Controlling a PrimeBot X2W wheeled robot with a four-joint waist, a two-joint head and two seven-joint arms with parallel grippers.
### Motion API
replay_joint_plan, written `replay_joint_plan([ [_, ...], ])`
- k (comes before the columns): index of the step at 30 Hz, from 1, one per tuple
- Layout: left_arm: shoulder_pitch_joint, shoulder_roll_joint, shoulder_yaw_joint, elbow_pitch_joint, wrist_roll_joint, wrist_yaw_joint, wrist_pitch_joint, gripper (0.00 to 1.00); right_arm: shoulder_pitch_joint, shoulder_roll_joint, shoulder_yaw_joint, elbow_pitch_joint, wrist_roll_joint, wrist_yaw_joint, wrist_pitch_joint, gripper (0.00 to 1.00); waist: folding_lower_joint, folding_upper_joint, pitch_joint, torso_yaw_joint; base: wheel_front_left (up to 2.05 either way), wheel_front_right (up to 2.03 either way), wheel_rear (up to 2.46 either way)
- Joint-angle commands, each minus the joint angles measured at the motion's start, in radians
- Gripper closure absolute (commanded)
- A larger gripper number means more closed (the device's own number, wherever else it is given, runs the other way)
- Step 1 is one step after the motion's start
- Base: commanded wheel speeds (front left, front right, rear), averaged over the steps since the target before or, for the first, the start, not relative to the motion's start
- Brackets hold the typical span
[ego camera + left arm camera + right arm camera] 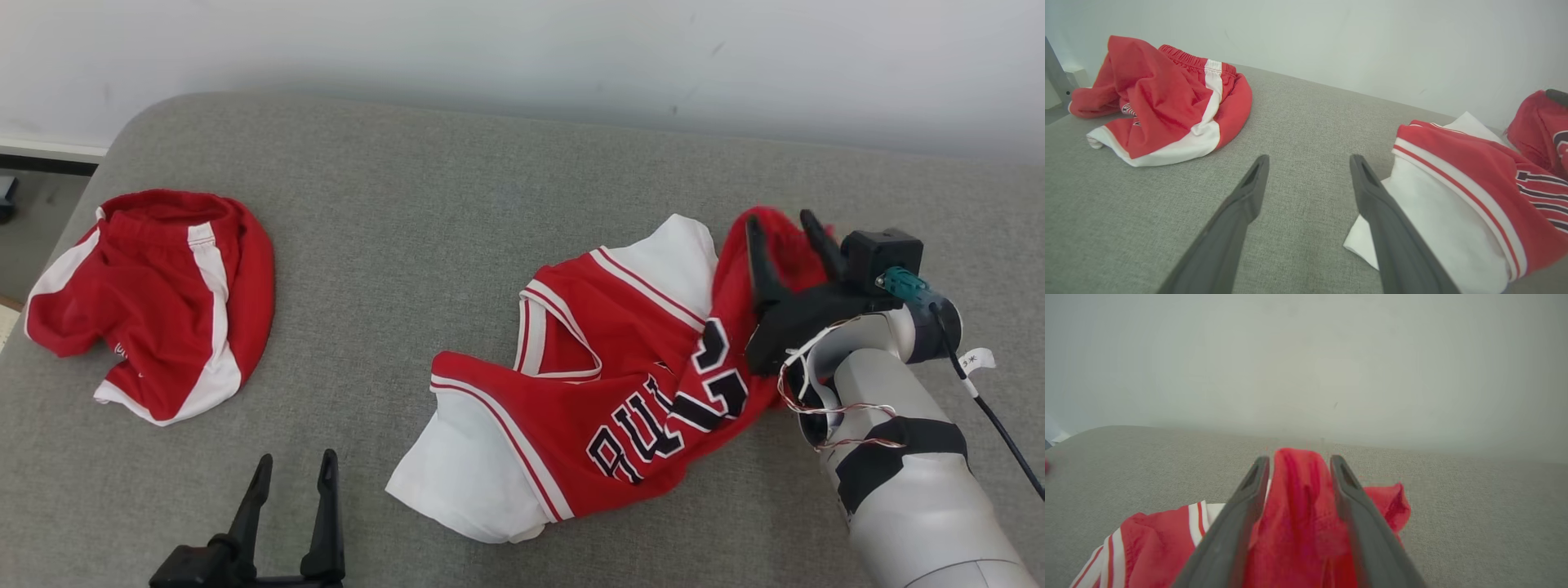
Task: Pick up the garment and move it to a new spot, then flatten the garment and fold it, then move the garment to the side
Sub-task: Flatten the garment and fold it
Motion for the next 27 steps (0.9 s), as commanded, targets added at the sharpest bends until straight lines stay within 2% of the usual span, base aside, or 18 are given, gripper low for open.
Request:
replay_joint_plan([
  [1, -0.007, 0.000, 0.010, 0.001, -0.002, 0.001, -0.003, 0.00, 0.015, 0.003, -0.005, -0.032, 0.008, -0.002, -0.004, 0.00, -0.0001, -0.0001, -0.006, -0.012, 0.00, 0.00, 0.00],
  [5, 0.007, 0.000, 0.025, -0.005, -0.004, 0.003, -0.003, 0.00, 0.080, -0.005, -0.012, -0.136, 0.048, -0.002, -0.003, 0.00, -0.0001, -0.0001, -0.018, -0.039, 0.00, 0.00, 0.00],
  [13, 0.024, 0.000, 0.057, -0.015, 0.008, 0.002, -0.003, 0.00, 0.285, -0.064, 0.028, -0.315, 0.092, -0.002, -0.003, 0.00, -0.0001, -0.0001, -0.032, -0.080, 0.00, 0.00, 0.00],
  [17, 0.028, 0.000, 0.067, -0.018, 0.010, 0.002, -0.003, 0.00, 0.364, -0.073, 0.033, -0.355, 0.106, -0.002, -0.003, 0.00, -0.0001, -0.0001, -0.030, -0.086, 0.00, 0.00, 0.00],
  [22, 0.034, 0.000, 0.080, -0.023, 0.013, 0.002, -0.003, 0.00, 0.446, -0.050, 0.050, -0.400, 0.118, -0.002, -0.003, 0.00, -0.0001, -0.0001, -0.023, -0.094, 0.00, 0.00, 0.00],
  [27, 0.027, 0.000, 0.075, -0.019, 0.015, 0.001, -0.003, 0.00, 0.466, -0.034, 0.084, -0.383, 0.105, -0.002, -0.003, 0.00, -0.0001, -0.0001, -0.021, -0.086, 0.00, 0.00, 0.00],
])
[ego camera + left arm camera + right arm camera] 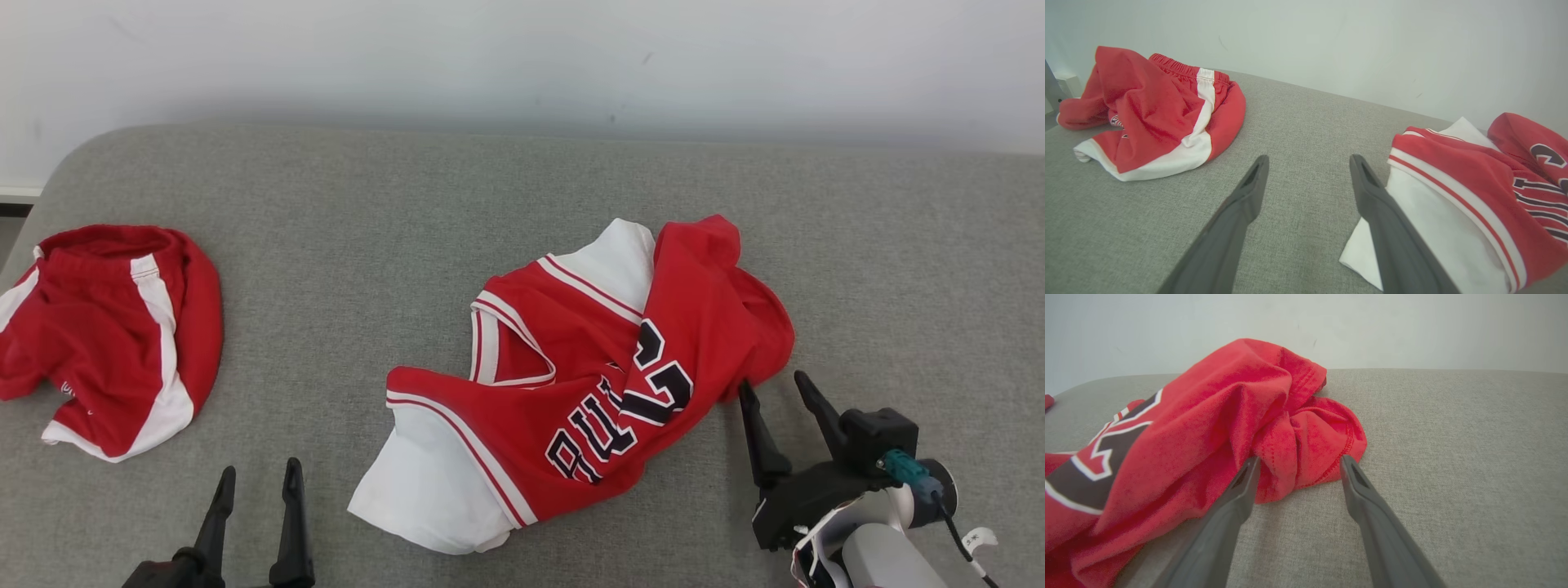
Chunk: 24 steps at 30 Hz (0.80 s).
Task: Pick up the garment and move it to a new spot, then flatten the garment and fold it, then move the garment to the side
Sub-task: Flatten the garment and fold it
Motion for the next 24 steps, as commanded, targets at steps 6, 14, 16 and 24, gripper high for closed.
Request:
replay_joint_plan([
  [6, -0.007, 0.000, -0.011, 0.007, 0.010, 0.001, -0.003, 0.00, -0.039, 0.004, 0.023, 0.112, -0.025, -0.002, -0.001, 0.12, 0.0000, 0.0000, 0.001, 0.023, 0.00, 0.00, 0.00],
  [14, 0.012, 0.000, -0.007, 0.011, 0.015, 0.001, -0.003, 0.00, -0.076, 0.014, 0.035, 0.152, 0.010, -0.002, -0.001, 1.00, 0.0000, 0.0000, -0.016, 0.027, 0.00, 0.00, 0.00],
  [16, 0.030, 0.000, -0.007, 0.016, 0.015, 0.001, -0.003, 0.00, -0.030, 0.012, 0.018, 0.107, 0.023, -0.002, -0.001, 1.00, 0.0000, 0.0000, -0.035, 0.019, 0.00, 0.00, 0.00],
  [24, 0.054, 0.000, -0.001, 0.016, -0.002, 0.001, -0.003, 0.00, 0.175, 0.000, -0.033, -0.164, 0.063, -0.002, -0.001, 1.00, 0.0000, 0.0000, -0.067, -0.028, 0.00, 0.00, 0.00],
])
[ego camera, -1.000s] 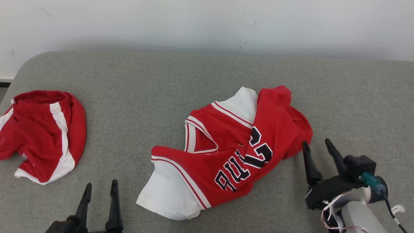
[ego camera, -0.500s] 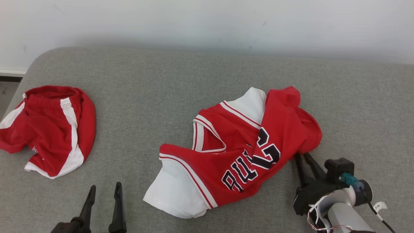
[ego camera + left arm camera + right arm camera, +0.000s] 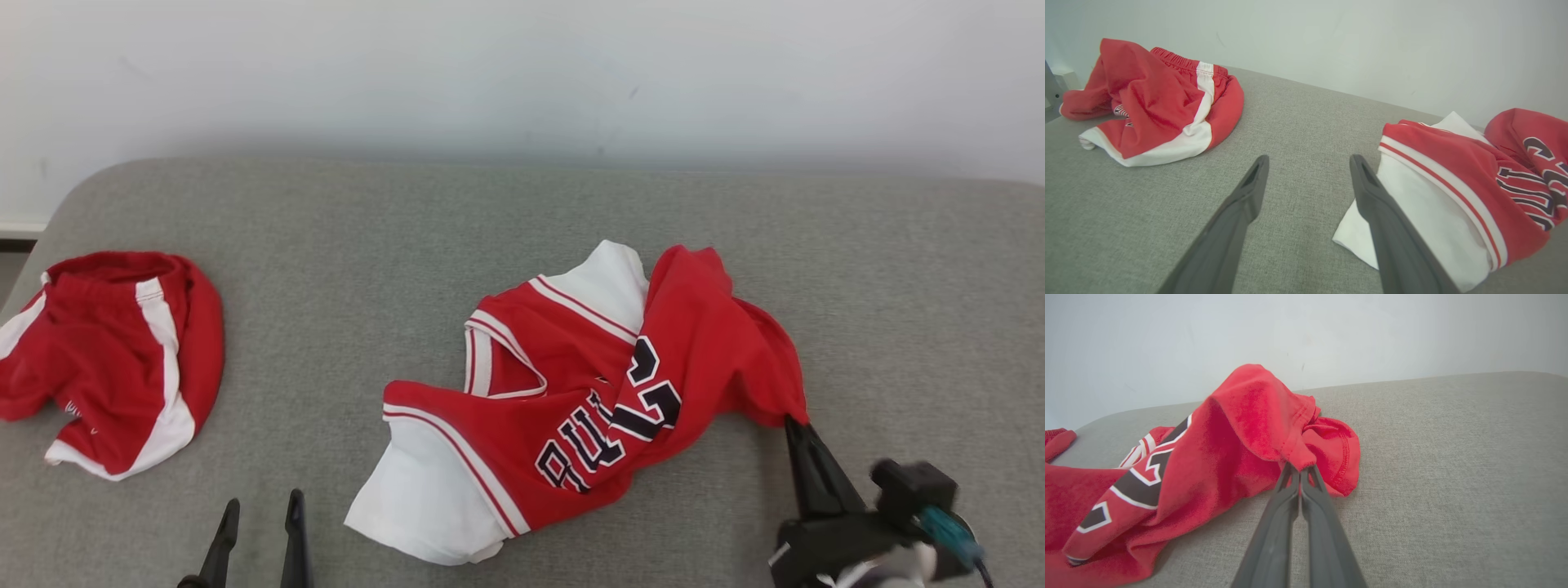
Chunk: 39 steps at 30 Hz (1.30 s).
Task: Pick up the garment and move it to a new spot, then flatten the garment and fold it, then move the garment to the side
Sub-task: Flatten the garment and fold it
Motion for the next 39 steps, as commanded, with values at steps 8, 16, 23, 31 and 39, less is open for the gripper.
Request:
replay_joint_plan([
  [8, 0.025, 0.000, 0.015, -0.004, -0.012, 0.001, -0.003, 0.00, 0.199, -0.031, -0.042, -0.255, 0.030, -0.002, 0.008, 1.00, 0.0000, 0.0000, -0.016, -0.064, 0.00, 0.00, 0.00],
  [16, 0.014, 0.000, 0.029, 0.000, -0.013, 0.001, -0.003, 0.00, 0.324, -0.046, -0.106, -0.525, 0.022, -0.002, 0.138, 1.00, 0.0000, 0.0000, -0.010, -0.097, 0.00, 0.00, 0.00],
  [23, 0.005, 0.000, 0.024, 0.002, -0.015, 0.001, -0.003, 0.00, 0.336, -0.036, -0.114, -0.574, 0.038, -0.002, 0.225, 1.00, 0.0000, 0.0000, -0.010, -0.090, 0.00, 0.00, 0.00],
  [31, 0.000, 0.000, 0.012, 0.009, -0.013, 0.001, -0.003, 0.00, 0.159, -0.087, -0.044, -0.393, 0.019, -0.002, 0.239, 1.00, 0.0000, 0.0000, -0.006, -0.061, 0.00, 0.00, 0.00],
  [39, -0.017, 0.000, -0.006, 0.021, -0.009, 0.001, -0.003, 0.00, -0.070, -0.120, -0.006, -0.024, 0.025, -0.002, 0.166, 1.00, 0.0000, 0.0000, -0.007, -0.010, 0.00, 0.00, 0.00],
])
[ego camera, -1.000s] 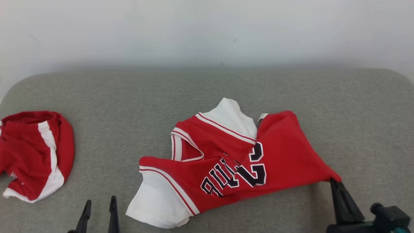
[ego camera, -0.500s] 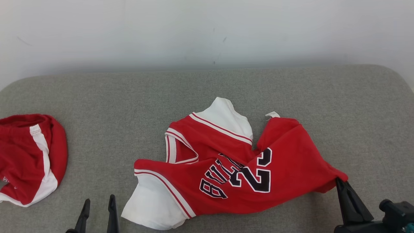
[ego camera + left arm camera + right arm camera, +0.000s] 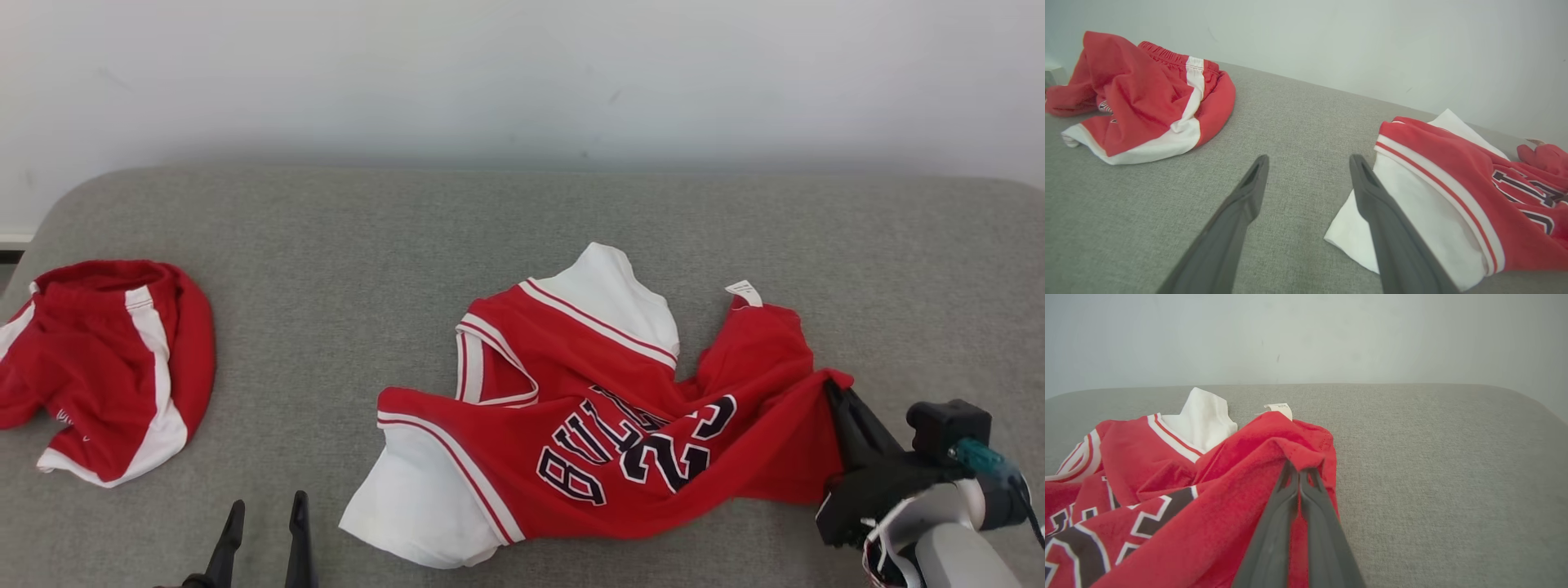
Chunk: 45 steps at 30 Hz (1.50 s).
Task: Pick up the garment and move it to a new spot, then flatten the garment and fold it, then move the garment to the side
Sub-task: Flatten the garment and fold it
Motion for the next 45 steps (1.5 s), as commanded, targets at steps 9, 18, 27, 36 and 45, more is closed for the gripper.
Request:
replay_joint_plan([
  [9, 0.012, 0.000, -0.010, 0.006, 0.003, 0.001, -0.003, 0.00, -0.201, 0.028, 0.044, 0.377, 0.008, -0.002, -0.145, 0.41, 0.0000, 0.0000, -0.015, 0.024, 0.00, 0.00, 0.00],
  [18, 0.037, 0.000, -0.011, 0.010, 0.015, 0.001, -0.003, 0.00, -0.160, 0.030, 0.028, 0.348, 0.049, -0.002, -0.184, 0.00, 0.0000, 0.0000, -0.050, -0.007, 0.00, 0.00, 0.00],
  [27, 0.047, 0.000, -0.013, 0.007, 0.024, 0.001, -0.003, 0.00, 0.102, 0.050, -0.076, 0.065, 0.034, -0.002, -0.183, 0.00, 0.0000, 0.0000, -0.061, -0.039, 0.00, 0.00, 0.00],
  [36, 0.053, 0.000, -0.028, 0.017, 0.031, 0.001, -0.003, 0.00, 0.236, 0.108, -0.127, -0.013, -0.020, -0.002, -0.183, 0.00, 0.0000, 0.0000, -0.048, -0.050, 0.00, 0.00, 0.00],
  [45, 0.018, 0.006, -0.091, 0.107, 0.054, 0.001, -0.003, 0.00, 0.158, 0.117, -0.101, 0.072, -0.054, -0.002, -0.183, 0.00, 0.0000, 0.0000, -0.024, -0.042, 0.00, 0.00, 0.00],
])
